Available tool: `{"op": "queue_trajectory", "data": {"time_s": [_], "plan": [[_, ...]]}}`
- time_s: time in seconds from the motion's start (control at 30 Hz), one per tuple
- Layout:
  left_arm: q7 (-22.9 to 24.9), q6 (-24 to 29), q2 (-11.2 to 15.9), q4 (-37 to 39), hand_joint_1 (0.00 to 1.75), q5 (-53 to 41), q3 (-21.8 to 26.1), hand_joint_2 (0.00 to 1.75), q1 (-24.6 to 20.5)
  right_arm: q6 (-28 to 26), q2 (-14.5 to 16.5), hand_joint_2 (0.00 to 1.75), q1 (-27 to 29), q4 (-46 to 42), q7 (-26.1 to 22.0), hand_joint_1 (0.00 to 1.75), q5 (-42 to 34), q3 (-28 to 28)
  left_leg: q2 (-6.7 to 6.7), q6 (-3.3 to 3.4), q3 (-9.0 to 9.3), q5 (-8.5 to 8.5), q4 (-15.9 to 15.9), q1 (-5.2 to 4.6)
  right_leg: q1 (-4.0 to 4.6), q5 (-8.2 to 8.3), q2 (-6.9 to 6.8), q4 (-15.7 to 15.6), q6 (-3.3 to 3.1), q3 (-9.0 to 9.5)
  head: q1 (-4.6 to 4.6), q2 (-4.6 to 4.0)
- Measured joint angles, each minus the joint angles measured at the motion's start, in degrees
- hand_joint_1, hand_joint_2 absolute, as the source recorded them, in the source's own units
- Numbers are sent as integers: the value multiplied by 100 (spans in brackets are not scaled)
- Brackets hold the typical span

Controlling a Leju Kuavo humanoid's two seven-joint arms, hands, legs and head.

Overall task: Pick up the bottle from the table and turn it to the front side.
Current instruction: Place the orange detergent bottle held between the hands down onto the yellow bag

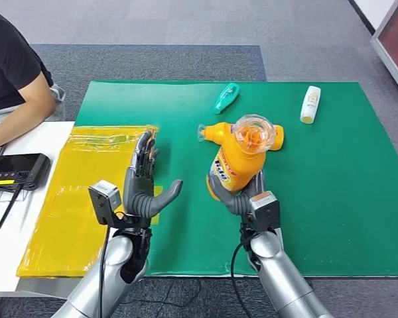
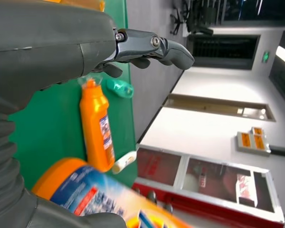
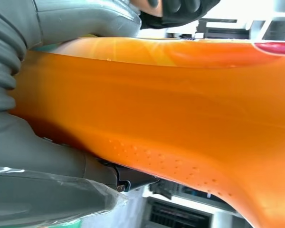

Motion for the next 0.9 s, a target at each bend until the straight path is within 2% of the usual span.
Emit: {"op": "queue_trajectory", "data": {"time_s": [0.37,0.57,0.9], "plan": [[84,-45,115,-100,0,-107,-245,175,93,46,102,175,-191,596,-1,175,124,-192,0,2,-11,7,0,0,0,6,0,1,1,-12,1,0],[177,-197,114,-100,0,-163,-391,175,17,-343,219,175,-258,877,-1,175,480,-169,0,-1,-16,13,0,0,0,11,-1,1,0,-17,1,1],[234,-352,114,-98,0,-174,-477,175,-151,-725,230,175,-221,1031,-1,175,884,382,0,-4,-27,21,0,0,0,18,0,1,-4,-29,0,1]]}}
